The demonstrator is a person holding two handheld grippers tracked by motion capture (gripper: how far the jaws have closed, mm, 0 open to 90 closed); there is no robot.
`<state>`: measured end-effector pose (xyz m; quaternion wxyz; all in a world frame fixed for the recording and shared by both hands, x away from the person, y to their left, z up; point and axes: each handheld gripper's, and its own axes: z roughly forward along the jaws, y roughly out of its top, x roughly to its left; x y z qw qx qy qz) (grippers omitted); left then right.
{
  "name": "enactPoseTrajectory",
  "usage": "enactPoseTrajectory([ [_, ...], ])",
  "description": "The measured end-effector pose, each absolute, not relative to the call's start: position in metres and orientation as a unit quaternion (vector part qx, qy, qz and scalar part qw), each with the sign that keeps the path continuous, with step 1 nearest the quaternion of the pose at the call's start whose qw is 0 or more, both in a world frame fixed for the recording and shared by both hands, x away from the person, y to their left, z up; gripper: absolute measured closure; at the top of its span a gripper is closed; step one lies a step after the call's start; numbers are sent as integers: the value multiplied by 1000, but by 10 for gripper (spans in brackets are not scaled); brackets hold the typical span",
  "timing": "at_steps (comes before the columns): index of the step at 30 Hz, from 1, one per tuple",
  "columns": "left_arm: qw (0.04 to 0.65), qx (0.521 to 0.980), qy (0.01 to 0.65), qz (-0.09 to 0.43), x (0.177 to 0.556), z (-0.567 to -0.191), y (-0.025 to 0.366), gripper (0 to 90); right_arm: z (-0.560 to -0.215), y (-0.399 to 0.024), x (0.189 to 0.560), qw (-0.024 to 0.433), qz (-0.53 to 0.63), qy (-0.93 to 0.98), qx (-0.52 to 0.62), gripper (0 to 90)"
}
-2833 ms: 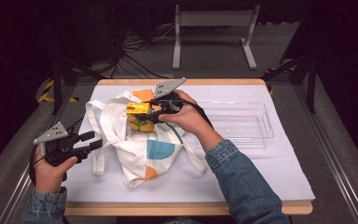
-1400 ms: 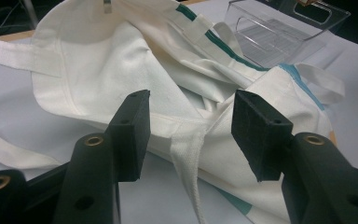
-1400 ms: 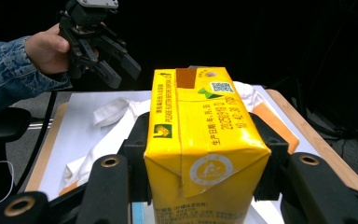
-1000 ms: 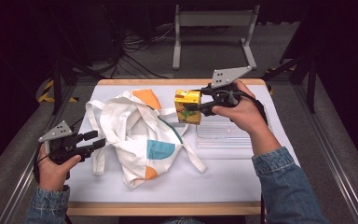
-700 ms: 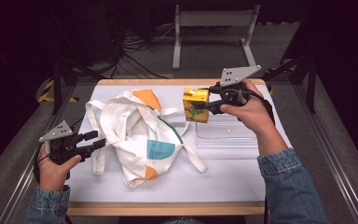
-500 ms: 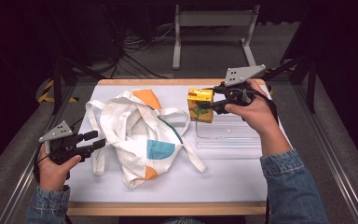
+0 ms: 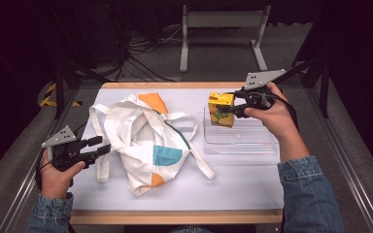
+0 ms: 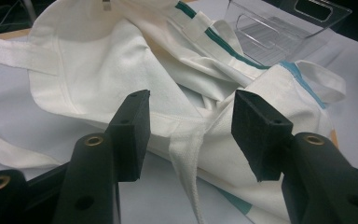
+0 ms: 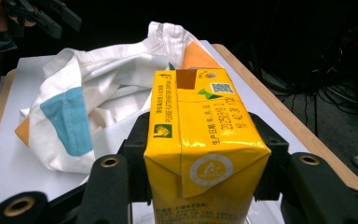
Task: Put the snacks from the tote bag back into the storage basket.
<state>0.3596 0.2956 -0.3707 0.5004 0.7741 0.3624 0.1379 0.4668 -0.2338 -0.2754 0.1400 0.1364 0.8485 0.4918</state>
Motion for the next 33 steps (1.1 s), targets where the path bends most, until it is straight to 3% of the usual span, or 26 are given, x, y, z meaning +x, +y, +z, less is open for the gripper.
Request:
enactPoseTrajectory([
  [33,497,772,371,144,351,-372,301,479,-322,-233,476,98,454,876,132,516],
])
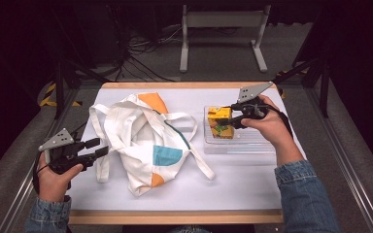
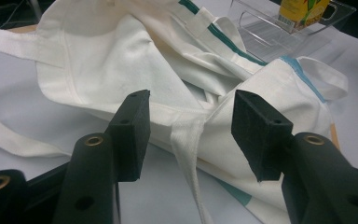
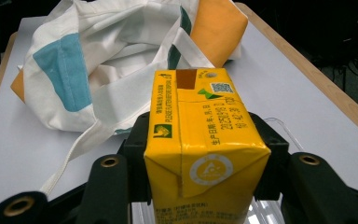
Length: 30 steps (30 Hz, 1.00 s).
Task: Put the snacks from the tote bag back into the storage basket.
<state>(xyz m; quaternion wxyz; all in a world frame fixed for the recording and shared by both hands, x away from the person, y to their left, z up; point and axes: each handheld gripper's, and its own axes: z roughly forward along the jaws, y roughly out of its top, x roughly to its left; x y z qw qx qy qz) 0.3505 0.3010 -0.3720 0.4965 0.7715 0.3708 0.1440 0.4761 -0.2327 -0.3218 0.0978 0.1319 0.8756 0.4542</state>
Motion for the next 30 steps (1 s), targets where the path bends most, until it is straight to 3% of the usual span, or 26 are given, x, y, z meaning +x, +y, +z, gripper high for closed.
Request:
enactPoseTrajectory([
  [30,498,769,375,141,350,-373,302,479,-349,-230,469,85,473,872,91,515],
])
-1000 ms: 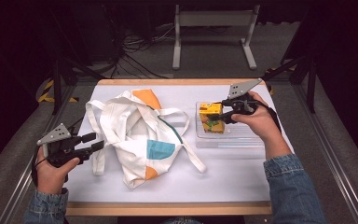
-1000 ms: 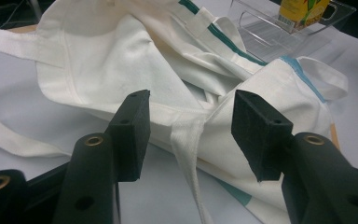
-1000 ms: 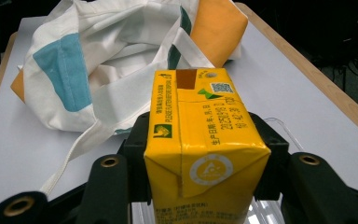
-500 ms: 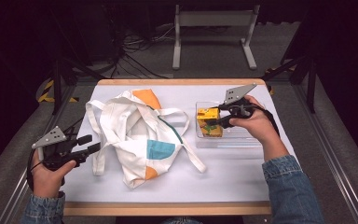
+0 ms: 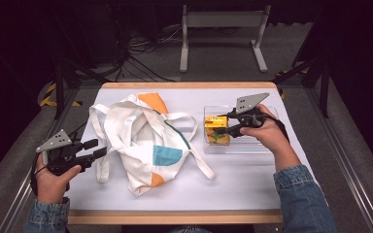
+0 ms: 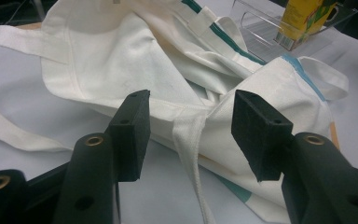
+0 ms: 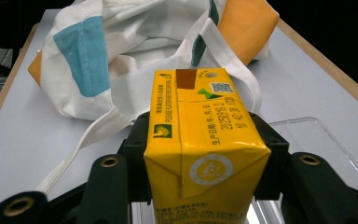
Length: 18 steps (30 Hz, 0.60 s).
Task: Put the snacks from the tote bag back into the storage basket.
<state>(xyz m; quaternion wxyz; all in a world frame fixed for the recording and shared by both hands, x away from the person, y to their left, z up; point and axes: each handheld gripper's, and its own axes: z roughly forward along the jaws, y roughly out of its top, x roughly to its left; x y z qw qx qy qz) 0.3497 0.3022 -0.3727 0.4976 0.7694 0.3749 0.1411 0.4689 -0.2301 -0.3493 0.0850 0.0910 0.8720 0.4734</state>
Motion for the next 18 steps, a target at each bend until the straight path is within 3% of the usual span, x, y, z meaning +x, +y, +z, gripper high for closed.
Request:
enactPoseTrajectory([
  [18,497,772,371,140,353,-374,300,478,-361,-229,470,72,452,885,84,513],
])
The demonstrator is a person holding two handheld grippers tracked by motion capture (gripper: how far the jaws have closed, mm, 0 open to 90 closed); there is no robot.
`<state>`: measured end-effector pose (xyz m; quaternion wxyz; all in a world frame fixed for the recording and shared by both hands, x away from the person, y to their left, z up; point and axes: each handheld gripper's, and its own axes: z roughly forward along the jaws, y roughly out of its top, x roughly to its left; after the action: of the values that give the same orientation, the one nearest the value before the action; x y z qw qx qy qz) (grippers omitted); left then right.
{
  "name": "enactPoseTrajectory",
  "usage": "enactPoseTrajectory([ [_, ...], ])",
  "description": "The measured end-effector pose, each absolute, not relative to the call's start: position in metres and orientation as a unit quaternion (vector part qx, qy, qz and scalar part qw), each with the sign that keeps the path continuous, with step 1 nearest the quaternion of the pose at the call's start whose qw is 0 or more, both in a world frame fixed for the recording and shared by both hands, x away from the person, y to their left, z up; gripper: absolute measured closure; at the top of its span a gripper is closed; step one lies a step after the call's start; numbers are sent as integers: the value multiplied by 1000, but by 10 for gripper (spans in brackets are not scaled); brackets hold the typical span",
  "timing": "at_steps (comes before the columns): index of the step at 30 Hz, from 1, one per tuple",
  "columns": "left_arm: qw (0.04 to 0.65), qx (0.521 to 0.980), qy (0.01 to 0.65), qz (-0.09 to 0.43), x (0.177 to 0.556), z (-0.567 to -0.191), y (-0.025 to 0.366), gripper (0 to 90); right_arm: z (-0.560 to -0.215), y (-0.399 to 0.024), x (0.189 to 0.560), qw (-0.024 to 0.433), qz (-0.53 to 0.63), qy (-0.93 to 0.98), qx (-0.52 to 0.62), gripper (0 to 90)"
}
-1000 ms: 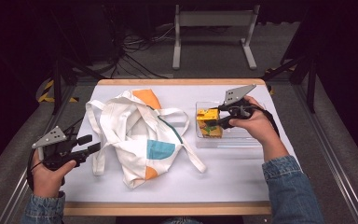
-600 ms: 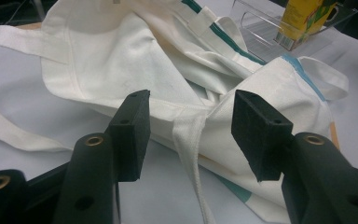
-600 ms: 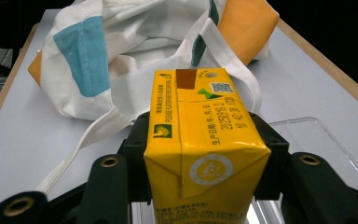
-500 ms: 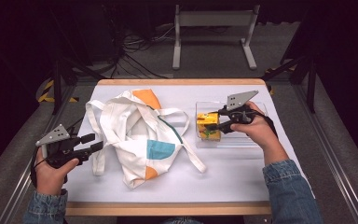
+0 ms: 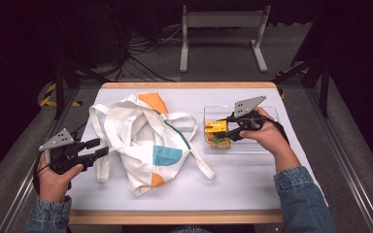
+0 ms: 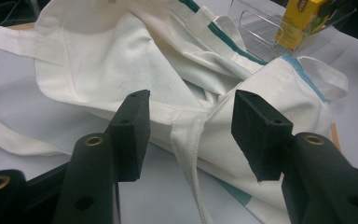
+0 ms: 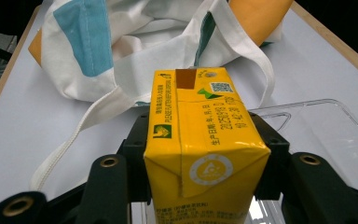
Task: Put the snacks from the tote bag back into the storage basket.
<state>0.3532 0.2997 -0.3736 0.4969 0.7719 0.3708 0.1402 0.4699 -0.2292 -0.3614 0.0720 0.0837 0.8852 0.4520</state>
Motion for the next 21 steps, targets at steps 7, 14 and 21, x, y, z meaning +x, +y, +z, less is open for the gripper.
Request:
enactPoseTrajectory([
  [7,497,771,373,139,354,-375,300,478,-368,-228,473,61,434,895,83,510],
  [14,497,772,372,138,354,-374,299,477,-367,-231,472,61,428,899,76,508],
  [21,496,773,371,137,354,-374,298,477,-367,-235,469,65,414,905,70,507],
])
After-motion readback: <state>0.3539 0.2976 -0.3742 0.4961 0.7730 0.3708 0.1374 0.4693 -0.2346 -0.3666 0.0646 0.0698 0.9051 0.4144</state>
